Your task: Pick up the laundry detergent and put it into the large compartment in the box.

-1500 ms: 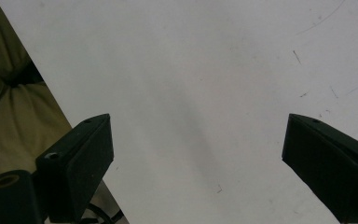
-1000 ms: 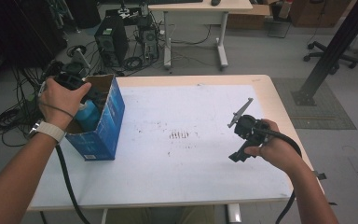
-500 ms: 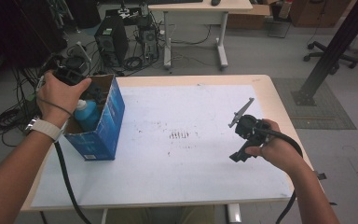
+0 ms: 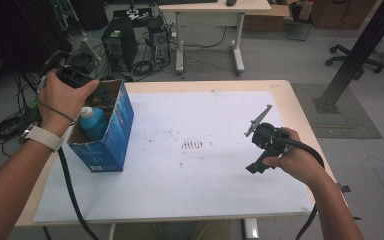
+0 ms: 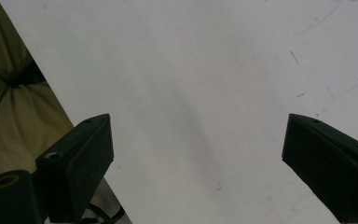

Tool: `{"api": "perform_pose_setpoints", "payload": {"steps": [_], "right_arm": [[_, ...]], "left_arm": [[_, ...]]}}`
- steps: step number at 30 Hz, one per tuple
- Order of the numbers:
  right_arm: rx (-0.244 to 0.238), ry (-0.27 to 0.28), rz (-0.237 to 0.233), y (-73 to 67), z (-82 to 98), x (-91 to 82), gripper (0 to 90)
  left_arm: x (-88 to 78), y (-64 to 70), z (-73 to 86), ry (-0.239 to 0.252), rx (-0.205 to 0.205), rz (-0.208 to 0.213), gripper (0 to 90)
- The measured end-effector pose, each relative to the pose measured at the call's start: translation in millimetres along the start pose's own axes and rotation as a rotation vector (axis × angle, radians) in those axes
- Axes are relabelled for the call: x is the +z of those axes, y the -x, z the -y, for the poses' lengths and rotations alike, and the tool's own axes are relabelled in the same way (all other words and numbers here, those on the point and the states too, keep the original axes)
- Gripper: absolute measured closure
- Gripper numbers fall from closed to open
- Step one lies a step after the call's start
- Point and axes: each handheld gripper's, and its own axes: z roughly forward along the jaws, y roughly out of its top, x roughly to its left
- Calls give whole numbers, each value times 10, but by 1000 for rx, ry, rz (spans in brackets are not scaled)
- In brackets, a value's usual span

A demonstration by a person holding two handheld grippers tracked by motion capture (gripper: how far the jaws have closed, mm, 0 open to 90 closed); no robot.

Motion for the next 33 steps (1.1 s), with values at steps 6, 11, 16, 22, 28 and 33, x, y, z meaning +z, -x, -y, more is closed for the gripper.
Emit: {"api": "perform_pose_setpoints", "payload": {"steps": [6,11,16,22,28,33], "right_arm": [[-2,0,-2,-3,-4,5,89],[-1,-1,1,-6,-10,-9,89],[0,0,2,-8,-4,-15,89],[2,0,1,-10,-3,-10,89],[1,-2,-1,-10,-11,-5,89],[0,-2,-2,-11,-13,0,89]], "left_arm": [[-78,73,-11,16,33,15,90],[-122,151,-15,29,69,24,89],[-168,199,-14,39,89,36,89],[-222,251,-1,57,116,53,88],[-259,303,11,62,144,72,87],[-297,366,23,73,186,88,83]]}}
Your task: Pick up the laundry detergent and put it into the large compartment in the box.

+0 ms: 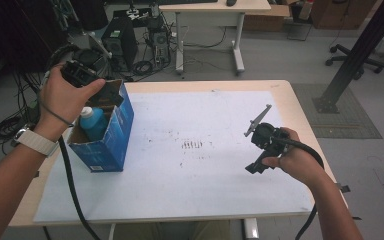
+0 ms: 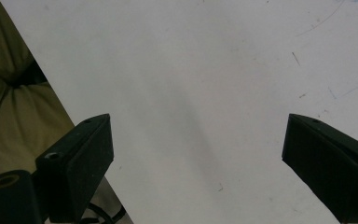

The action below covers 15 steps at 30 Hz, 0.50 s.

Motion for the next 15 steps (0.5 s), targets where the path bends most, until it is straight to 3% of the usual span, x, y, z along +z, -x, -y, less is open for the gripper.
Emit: {"api": "perform_pose_setpoints", "payload": {"steps": [15], "right_arm": [[0,-1,-1,-6,-2,-5,89]], "left_arm": [[-15,235,-18,-2,114,53,84]]}}
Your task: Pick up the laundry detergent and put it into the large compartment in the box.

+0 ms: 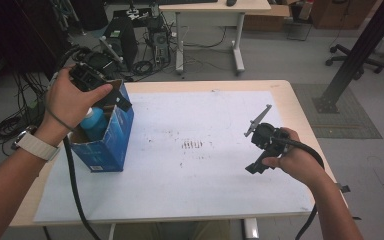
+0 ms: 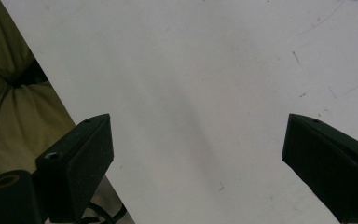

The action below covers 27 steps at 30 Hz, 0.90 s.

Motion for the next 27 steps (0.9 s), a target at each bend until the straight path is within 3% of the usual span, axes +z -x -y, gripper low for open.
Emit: {"api": "perform_pose_setpoints", "payload": {"steps": [27], "right_arm": [[-5,3,-1,-23,-10,-9,89]], "left_arm": [[28,358,-21,2,241,90,84]]}}
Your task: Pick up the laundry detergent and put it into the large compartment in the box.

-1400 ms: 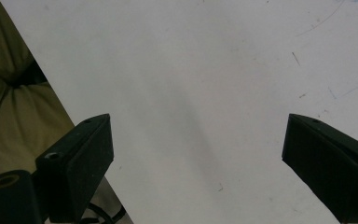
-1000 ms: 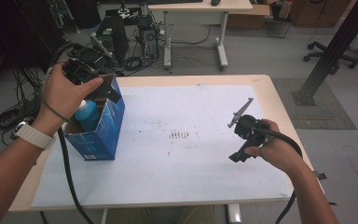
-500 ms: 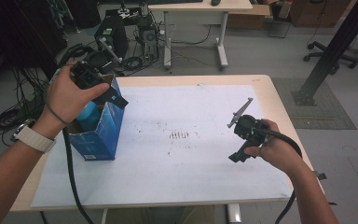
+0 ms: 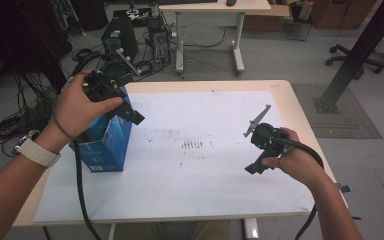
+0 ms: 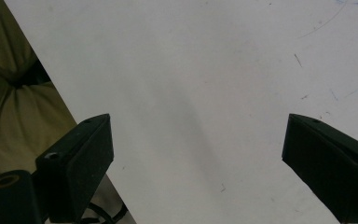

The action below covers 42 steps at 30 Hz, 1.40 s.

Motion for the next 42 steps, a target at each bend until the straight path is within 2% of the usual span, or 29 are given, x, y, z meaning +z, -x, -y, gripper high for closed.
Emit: {"api": "perform_pose_setpoints", "payload": {"steps": [6,14,21,24,36,38,42], "right_arm": [[-2,0,0,-2,-3,-5,89],[-1,-1,2,-7,-11,-15,89],[-3,1,-2,-12,-18,7,89],[-1,1,-1,-8,-21,-4,89],[-4,5,-3,4,-18,12,89],[-2,5,-3,6,-17,17,89],[-4,4,-4,14,-20,16,89]], "left_arm": [[28,72,-22,-8,41,15,84],[76,187,-52,-21,120,52,84],[111,219,-52,-25,151,77,84],[148,241,-42,-29,184,92,84],[342,331,-43,-49,215,111,84],[369,355,-43,-49,227,101,84],[430,401,-34,-51,240,108,84]]}}
